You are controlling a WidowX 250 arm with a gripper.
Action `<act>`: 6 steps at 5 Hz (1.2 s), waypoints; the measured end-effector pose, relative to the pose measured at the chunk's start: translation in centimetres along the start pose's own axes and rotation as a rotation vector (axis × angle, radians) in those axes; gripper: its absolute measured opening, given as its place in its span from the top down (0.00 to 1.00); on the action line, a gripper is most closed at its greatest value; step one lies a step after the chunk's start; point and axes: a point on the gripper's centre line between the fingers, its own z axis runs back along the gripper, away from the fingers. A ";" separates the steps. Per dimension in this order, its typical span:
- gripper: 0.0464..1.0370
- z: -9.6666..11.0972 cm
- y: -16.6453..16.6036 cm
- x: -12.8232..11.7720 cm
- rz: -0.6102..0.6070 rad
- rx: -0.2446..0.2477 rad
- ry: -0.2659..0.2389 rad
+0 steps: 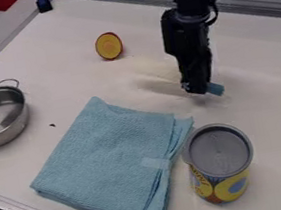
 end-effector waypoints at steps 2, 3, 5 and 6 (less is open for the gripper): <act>0.82 -0.8 0.0 0.4 -0.010 0.027 0.103; 0.78 -0.8 0.2 0.7 -0.018 0.051 0.135; 0.22 -0.6 0.6 1.2 -0.076 0.073 0.174; 0.03 0.0 0.7 1.3 -0.094 0.074 0.188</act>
